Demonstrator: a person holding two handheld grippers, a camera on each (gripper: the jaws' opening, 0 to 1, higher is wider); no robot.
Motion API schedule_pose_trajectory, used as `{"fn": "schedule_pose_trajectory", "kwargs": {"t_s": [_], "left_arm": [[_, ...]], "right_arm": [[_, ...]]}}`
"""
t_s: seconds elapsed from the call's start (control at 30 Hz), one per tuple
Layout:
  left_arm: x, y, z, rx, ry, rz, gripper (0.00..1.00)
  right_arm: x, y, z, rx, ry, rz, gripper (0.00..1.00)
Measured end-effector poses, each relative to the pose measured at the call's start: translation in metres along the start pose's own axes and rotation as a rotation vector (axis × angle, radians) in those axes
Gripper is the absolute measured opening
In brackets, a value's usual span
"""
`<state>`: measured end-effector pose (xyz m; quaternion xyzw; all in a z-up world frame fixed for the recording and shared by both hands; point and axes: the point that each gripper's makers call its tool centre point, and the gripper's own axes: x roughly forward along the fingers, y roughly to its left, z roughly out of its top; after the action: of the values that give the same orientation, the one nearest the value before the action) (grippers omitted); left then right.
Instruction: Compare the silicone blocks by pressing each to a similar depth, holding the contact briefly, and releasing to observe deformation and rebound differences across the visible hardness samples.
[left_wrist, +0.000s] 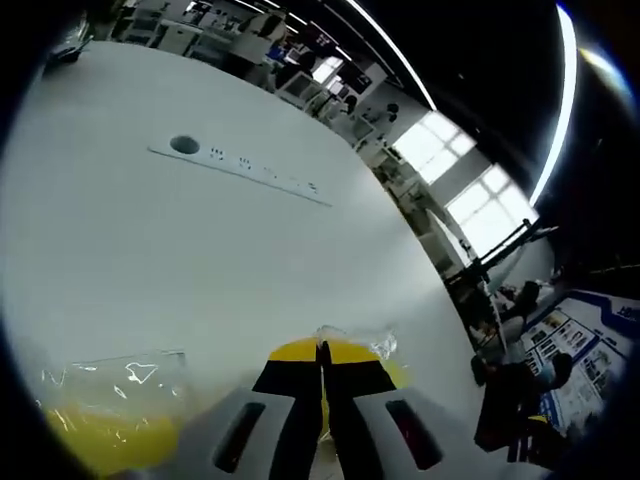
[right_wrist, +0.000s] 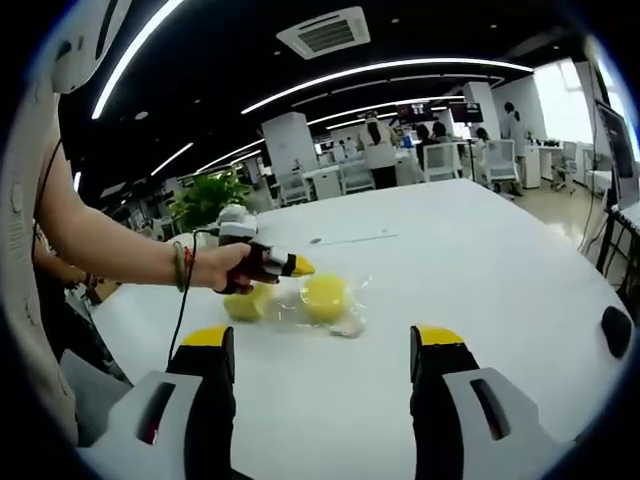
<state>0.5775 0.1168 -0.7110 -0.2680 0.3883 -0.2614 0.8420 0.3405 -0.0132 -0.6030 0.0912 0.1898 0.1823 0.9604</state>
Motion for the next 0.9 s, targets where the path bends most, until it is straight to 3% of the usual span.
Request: {"fn": "schedule_pose_trajectory", "kwargs": {"t_s": [0.17,0.3,0.37,0.43,0.57,0.63,0.7,0.9], "left_arm": [[0.006,0.016,-0.007,0.004,0.025,0.048,0.0],[0.005,0.017,-0.006,0.009,0.017,0.045,0.0],[0.005,0.017,-0.005,0.086,0.021,0.057,0.0],[0.005,0.017,-0.005,0.114,0.027,0.065,0.01],[-0.002,0.023,-0.004,0.26,0.056,0.139,0.08],[-0.003,0.021,-0.004,0.26,0.063,0.141,0.11],[-0.006,0.024,0.003,0.336,0.062,0.169,0.13],[-0.017,0.014,0.012,0.38,0.042,0.187,0.19]], "right_arm": [[0.003,0.004,0.002,-0.017,0.007,0.018,0.64],[0.006,0.007,0.001,-0.021,0.015,0.03,0.62],[0.008,0.009,-0.001,-0.022,0.025,0.042,0.61],[0.009,0.012,0.0,-0.025,0.024,0.052,0.61],[0.01,0.017,-0.001,-0.026,0.023,0.077,0.61],[0.011,0.018,0.0,-0.034,0.018,0.081,0.62],[0.011,0.023,-0.001,-0.037,0.022,0.093,0.61],[0.008,0.031,-0.003,-0.057,0.027,0.114,0.61]]}}
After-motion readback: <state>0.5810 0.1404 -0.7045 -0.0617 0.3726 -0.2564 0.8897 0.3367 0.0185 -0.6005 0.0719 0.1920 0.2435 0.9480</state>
